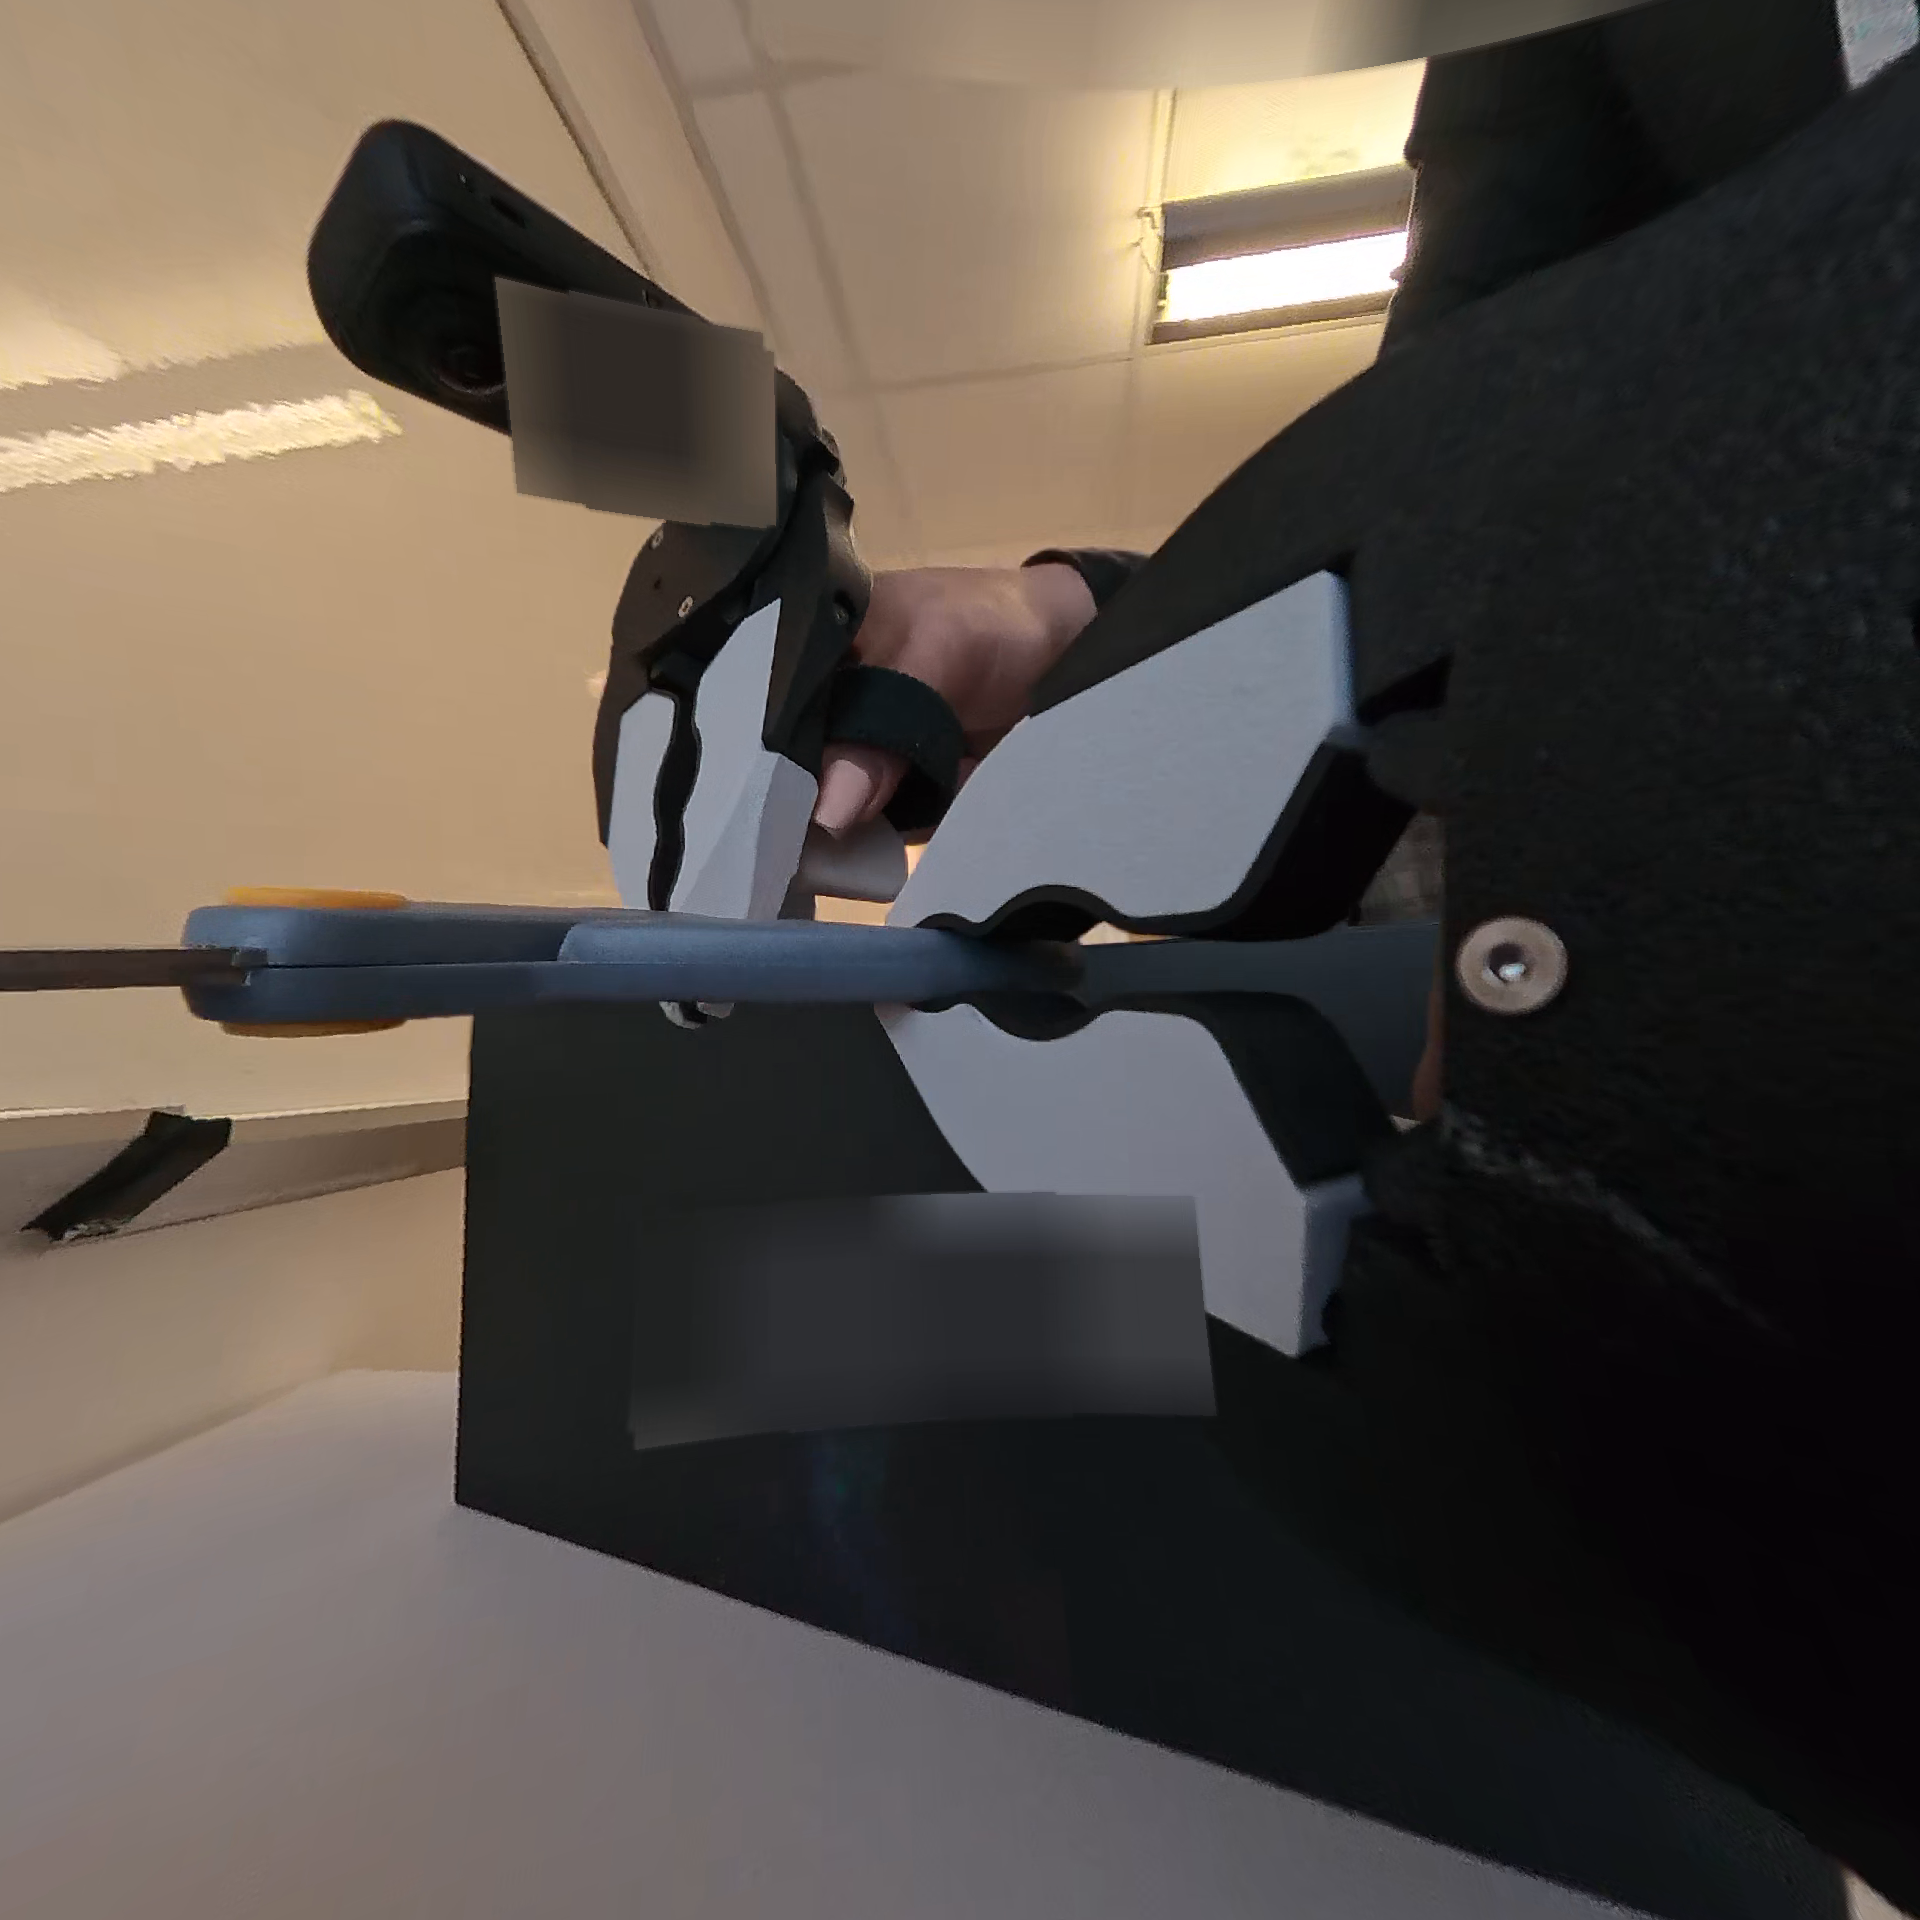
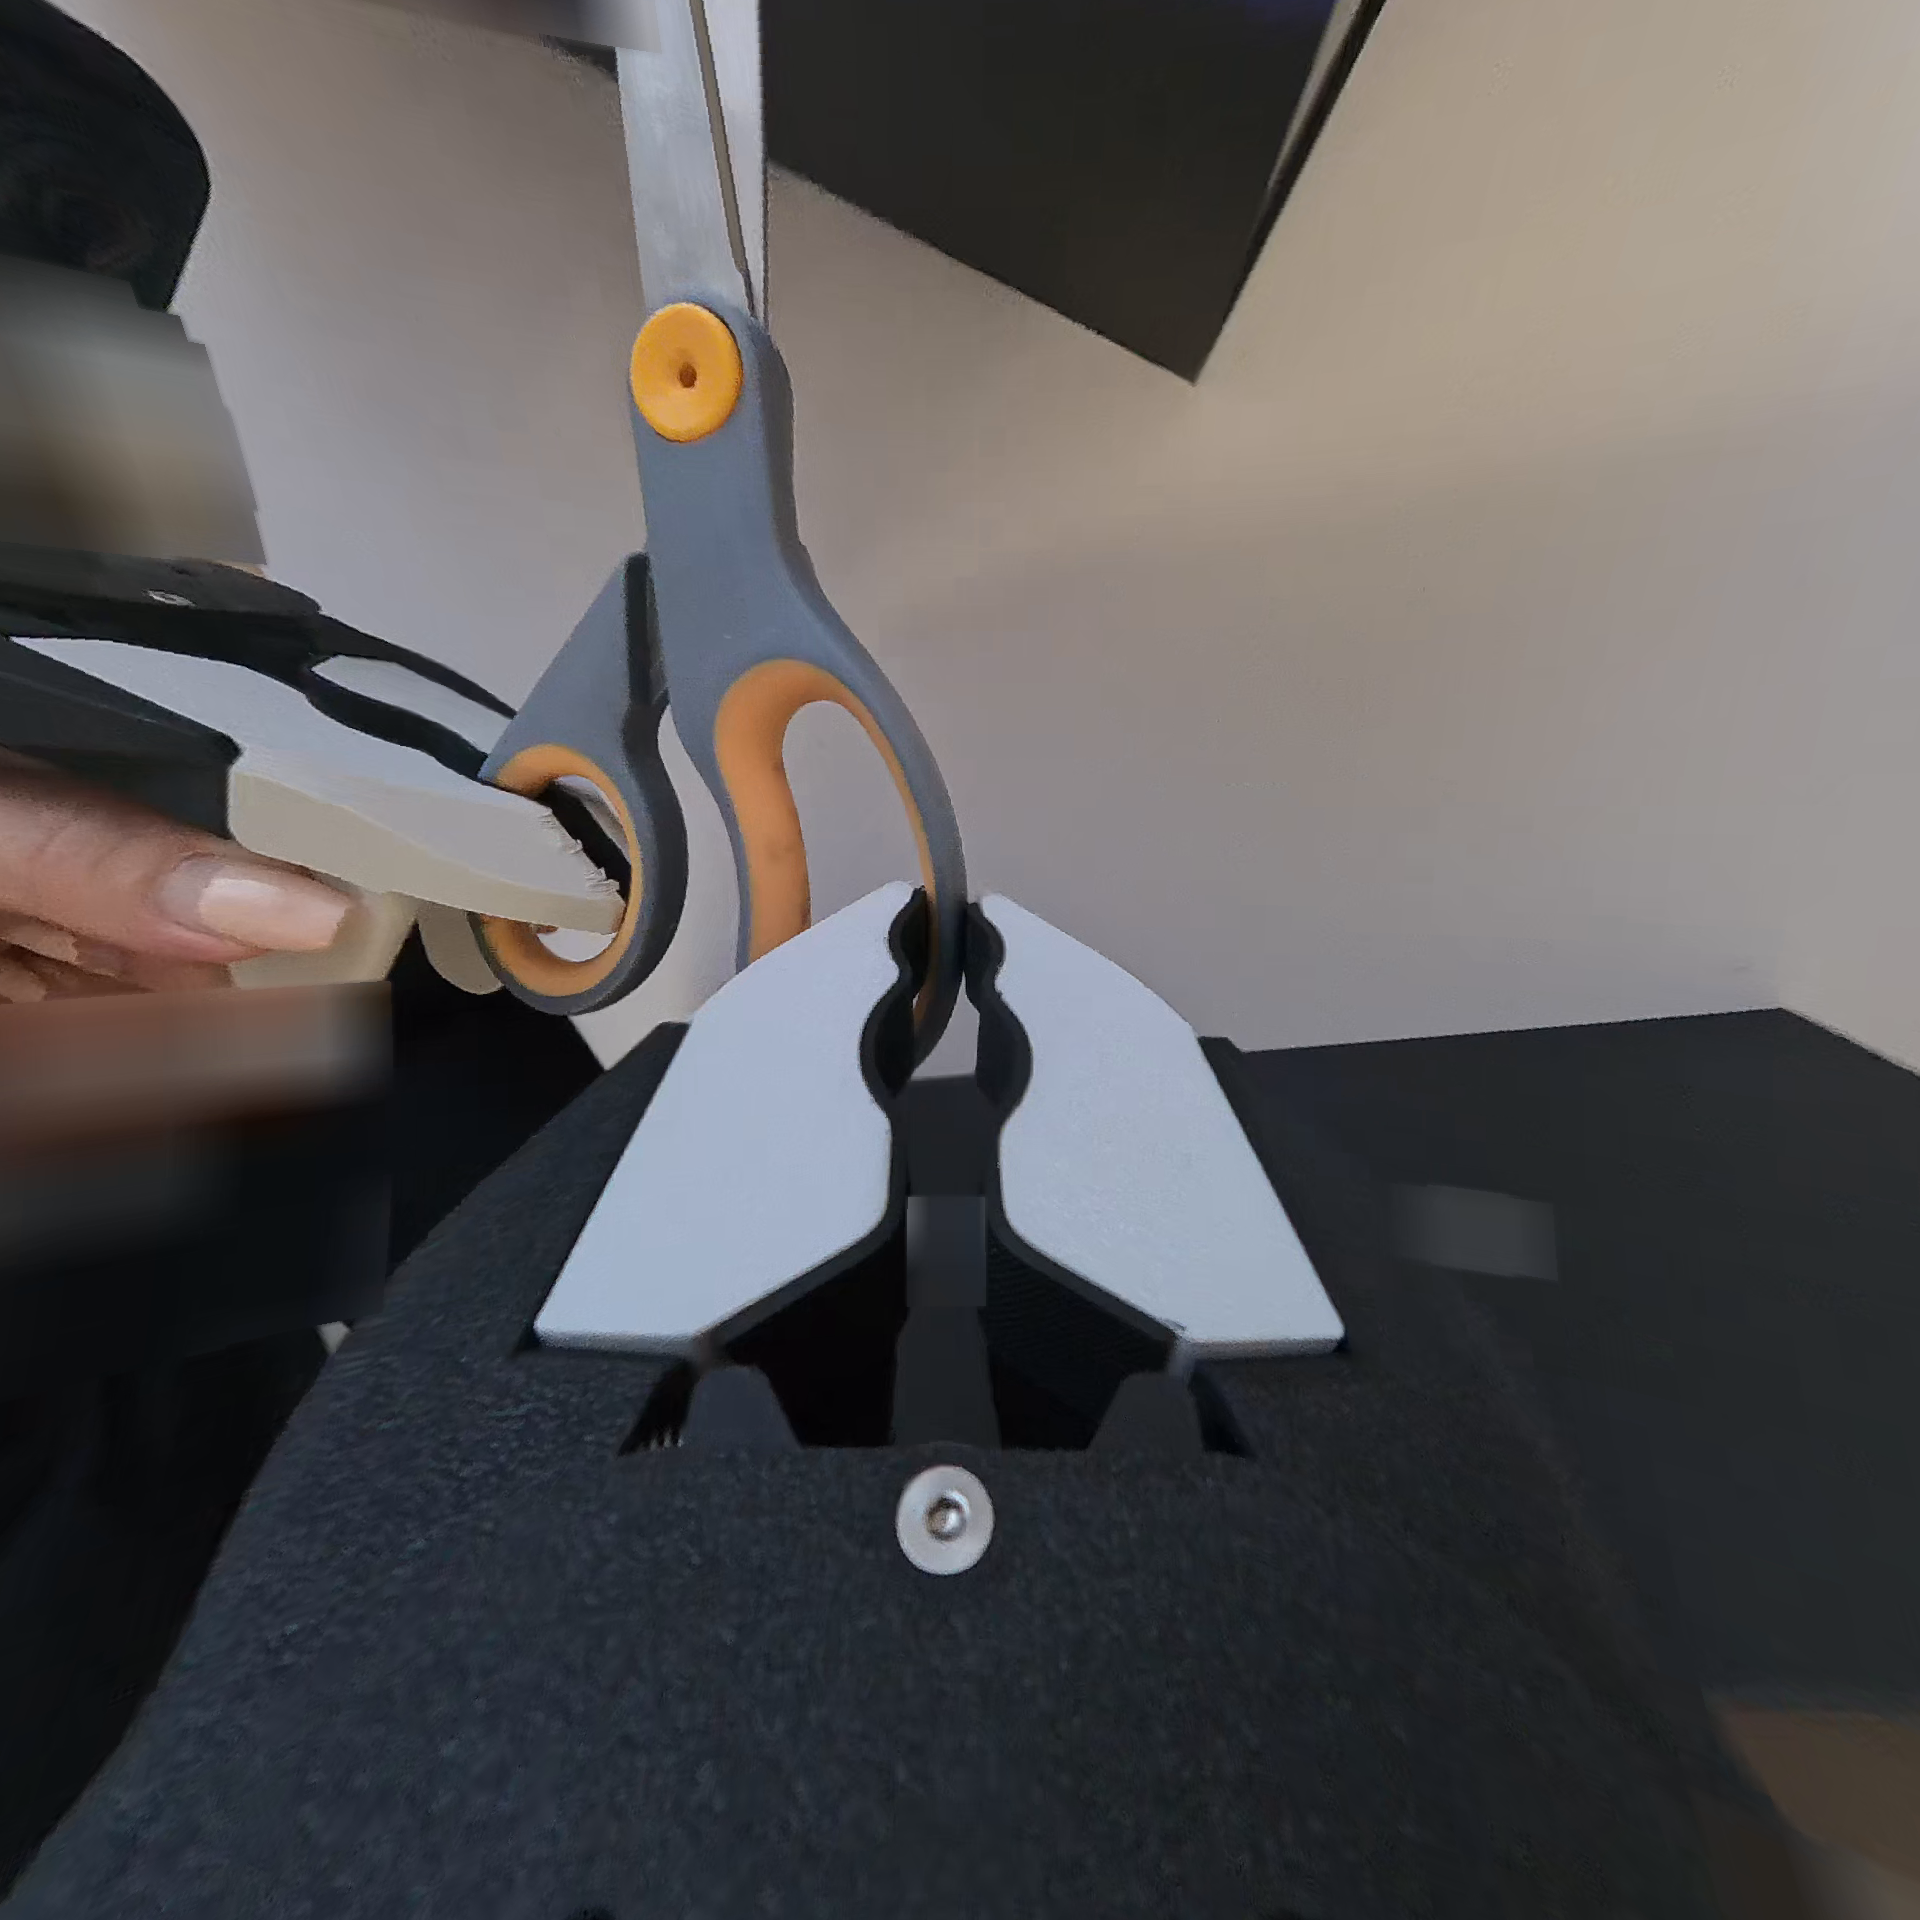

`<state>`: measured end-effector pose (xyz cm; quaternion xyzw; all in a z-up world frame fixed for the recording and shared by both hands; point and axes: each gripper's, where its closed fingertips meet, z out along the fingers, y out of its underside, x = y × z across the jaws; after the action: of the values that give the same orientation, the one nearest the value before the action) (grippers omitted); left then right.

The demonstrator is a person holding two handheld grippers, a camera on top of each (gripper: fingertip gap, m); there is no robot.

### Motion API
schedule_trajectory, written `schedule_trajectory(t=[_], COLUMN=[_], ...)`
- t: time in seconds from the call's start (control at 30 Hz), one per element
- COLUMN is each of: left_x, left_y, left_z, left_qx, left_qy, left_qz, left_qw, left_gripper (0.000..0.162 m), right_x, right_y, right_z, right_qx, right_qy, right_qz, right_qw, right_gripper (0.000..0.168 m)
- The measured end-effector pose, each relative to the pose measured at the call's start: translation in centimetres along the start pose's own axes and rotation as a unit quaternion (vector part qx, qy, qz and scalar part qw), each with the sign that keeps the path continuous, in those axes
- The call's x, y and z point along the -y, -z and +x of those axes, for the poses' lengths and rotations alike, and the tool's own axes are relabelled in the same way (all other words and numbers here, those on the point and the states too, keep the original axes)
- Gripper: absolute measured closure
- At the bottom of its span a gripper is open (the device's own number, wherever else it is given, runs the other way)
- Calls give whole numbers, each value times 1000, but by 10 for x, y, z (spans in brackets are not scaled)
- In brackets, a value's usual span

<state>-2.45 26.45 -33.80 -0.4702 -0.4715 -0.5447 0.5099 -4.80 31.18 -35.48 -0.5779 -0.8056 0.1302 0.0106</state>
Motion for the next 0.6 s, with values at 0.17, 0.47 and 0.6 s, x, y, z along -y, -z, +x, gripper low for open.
schedule_trajectory(t=[0.17,0.47,0.6], left_x=[4,16,17], left_y=[-22,-29,-29], left_z=[-2,-7,-9], left_qx=[-19,-25,-20], left_qy=[26,29,23], left_qz=[67,95,97], left_qw=[997,995,995], left_gripper=[162,158,158], right_x=[5,18,19], right_y=[2,-4,-7], right_z=[22,34,34], right_qx=[-10,-4,-3], right_qy=[66,98,100], right_qz=[-36,-39,-36], right_qw=[997,994,994], right_gripper=[162,162,162])
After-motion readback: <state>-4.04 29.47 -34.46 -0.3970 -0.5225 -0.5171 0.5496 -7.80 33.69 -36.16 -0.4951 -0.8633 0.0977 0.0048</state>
